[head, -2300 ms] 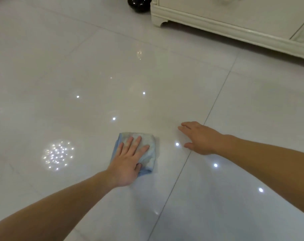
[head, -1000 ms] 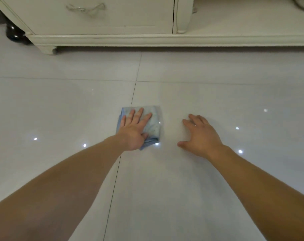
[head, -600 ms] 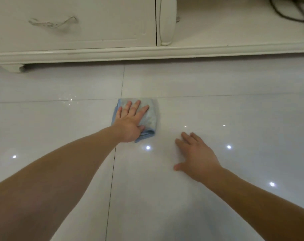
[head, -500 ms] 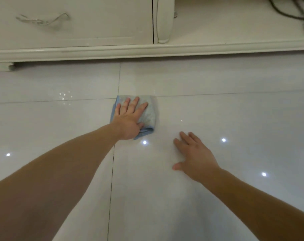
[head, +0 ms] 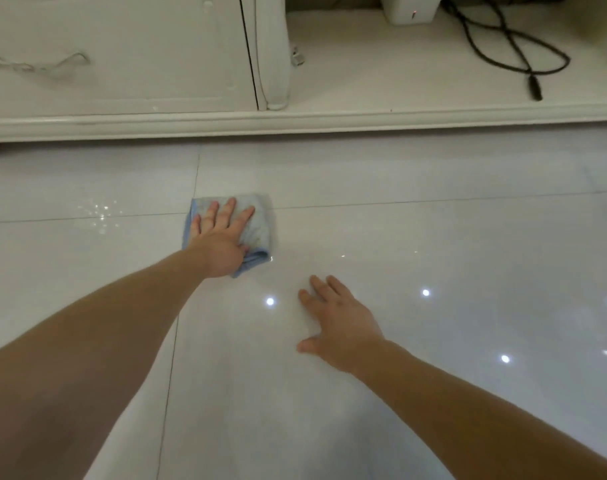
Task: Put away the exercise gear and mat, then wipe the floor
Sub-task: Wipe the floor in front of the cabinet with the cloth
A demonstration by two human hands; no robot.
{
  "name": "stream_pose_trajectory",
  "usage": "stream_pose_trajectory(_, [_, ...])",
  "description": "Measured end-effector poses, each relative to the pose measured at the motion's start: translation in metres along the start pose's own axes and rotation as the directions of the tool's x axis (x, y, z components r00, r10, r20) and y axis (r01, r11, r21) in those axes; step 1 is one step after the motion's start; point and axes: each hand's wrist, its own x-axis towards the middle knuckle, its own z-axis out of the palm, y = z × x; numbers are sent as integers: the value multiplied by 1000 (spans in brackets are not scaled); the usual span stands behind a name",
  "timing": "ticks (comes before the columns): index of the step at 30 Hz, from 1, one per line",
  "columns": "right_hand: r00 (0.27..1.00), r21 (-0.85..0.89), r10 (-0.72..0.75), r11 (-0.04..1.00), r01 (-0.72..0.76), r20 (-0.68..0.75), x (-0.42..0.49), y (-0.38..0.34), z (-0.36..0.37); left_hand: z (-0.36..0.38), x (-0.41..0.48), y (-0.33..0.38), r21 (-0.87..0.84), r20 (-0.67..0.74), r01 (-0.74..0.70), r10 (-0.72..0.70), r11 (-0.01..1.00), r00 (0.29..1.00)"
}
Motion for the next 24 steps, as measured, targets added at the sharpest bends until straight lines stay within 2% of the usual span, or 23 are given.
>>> stream_pose_trajectory(3, [998,-12,-58,998,58,0,-13,27,-11,5,-3,25,-31,3,90,-90,995,996])
stream_pose_trajectory(5, [999,-28,-29,999,28,-40,-23,51,-24,5,-3,39,-36,-4,110,-110,993,994])
stream_pose_trajectory(8, [996,-55,52,997,-56,-77,-52,101,-37,11,-8,77,-34,-5,83,-83,996,996])
stream_pose_trajectory(16, [976,-38,212,976,-214,-47,-112,206,-44,18,-7,162,2,-25,59,-59,998,998])
stream_pose_trajectory(20, [976,-11,212,977,-212,-44,-119,225,-40,19,-5,194,5,-22,25,-24,1000,999])
stream_pose_trajectory(24, [978,10,199,980,-199,-68,-117,230,-34,17,-2,236,9,-4,-70,70,998,998])
